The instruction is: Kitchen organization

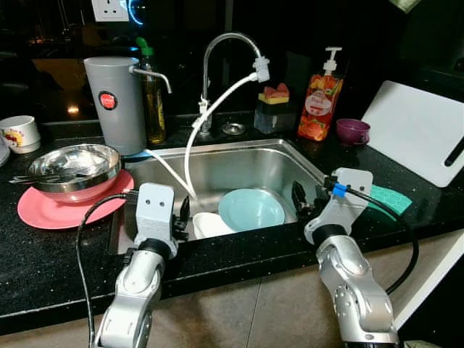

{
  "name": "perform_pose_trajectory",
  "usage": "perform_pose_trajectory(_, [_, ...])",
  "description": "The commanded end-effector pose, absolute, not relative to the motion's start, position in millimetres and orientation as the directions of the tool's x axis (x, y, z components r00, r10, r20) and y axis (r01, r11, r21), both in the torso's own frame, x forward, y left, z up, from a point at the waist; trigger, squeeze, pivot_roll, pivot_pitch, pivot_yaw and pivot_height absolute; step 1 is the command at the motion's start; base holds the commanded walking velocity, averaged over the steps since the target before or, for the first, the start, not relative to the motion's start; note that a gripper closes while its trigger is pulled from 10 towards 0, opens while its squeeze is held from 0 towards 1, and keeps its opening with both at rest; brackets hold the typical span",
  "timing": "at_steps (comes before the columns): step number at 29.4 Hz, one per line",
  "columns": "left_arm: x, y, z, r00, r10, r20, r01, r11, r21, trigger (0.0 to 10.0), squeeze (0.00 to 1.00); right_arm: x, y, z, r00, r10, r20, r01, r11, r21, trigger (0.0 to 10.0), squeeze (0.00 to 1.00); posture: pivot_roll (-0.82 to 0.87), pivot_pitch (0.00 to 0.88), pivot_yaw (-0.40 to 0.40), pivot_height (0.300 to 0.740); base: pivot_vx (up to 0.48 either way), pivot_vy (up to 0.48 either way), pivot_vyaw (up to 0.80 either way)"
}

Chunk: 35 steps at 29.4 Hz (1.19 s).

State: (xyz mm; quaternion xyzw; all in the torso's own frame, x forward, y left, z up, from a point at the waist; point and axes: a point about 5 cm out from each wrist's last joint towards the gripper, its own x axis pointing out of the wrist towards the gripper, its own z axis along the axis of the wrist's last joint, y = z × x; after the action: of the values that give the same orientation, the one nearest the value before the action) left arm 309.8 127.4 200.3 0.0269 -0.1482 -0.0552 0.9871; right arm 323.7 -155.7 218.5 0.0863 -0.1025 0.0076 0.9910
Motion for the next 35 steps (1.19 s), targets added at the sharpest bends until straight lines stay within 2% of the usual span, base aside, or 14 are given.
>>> perform_pose_trajectory(1, [309.3,126.7,197.3,0.953,-0.117,0.279,0.1,0.992,0.075,10.0,0.0,324.4,-156.7,217.8,0.98,-0.009,0.2,-0.028,0.983,0.183,10.0,0.0,0.08,0.058,-0.05,0.74,0.0,0.0,0.0])
perform_pose_trajectory(35, [311.2,126.5,199.4,0.95,-0.126,0.285,0.106,0.991,0.082,10.0,0.0,326.0,-155.4,218.4,0.979,-0.007,0.206,-0.032,0.982,0.185,10.0,0.0,0.08,0.045,-0.046,0.74,0.0,0.0,0.0])
